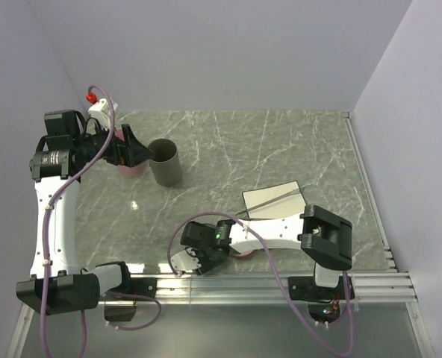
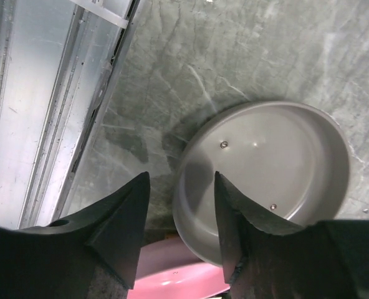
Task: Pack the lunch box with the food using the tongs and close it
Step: Pick up the box lid from the center of the board.
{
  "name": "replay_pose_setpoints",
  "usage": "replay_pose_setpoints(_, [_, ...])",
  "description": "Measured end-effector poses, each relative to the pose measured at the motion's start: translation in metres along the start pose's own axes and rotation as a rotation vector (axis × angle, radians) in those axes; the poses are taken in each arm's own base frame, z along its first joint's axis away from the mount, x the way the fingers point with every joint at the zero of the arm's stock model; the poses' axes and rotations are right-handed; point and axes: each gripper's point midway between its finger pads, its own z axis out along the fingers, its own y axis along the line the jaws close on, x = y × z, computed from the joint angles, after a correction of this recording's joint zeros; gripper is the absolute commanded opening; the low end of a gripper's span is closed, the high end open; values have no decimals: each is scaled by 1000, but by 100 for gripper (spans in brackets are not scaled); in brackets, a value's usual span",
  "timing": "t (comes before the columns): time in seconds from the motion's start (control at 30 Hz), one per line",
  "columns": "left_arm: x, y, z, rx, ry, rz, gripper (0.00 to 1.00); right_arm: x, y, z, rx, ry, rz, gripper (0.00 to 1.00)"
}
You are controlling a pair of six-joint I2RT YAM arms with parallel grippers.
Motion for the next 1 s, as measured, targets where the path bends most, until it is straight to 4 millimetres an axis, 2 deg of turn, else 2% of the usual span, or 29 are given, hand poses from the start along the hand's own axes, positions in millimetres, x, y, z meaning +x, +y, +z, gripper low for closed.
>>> replay_pose_setpoints(0.23, [-2, -1, 0, 2, -9, -14, 99, -1, -2, 4, 3, -2, -8, 35])
replay_pose_setpoints(0.33, [-3, -2, 0, 1, -13, -16, 99, -2, -4, 4, 14, -6, -15, 17])
replay_pose_setpoints(0.37, [-3, -2, 0, 1, -13, -17, 99, -3, -5, 4, 18, -8, -16, 5])
replay_pose_setpoints(0.4, [-3, -2, -1, 1, -14, -19, 99, -3, -6, 4, 24, -7, -15, 0])
replay_pose_setpoints(0.6, [-8, -5, -3, -2, -40, -5, 99, -6, -9, 3, 30, -18, -19, 0])
replay_pose_setpoints(0.7, [-13, -8, -5, -2, -68, 5, 99, -17, -17, -4, 40, -46, -4, 0])
replay_pose_setpoints(0.77, [-16, -10, -6, -1, -82, 3, 98, -29, -28, -15, 50, -87, 25, 0])
replay_pose_setpoints(0.83, [-20, -11, -6, 2, -96, -5, 98, -46, -51, -36, 86, -159, 75, 0])
replay_pose_setpoints(0.9, [-24, -14, -6, 16, -112, -18, 97, -58, -79, -66, 138, -254, 139, 0])
replay_pose_setpoints(1.0, [-29, -21, -5, 61, -144, -34, 97, -57, -116, -119, 222, -387, 254, 0])
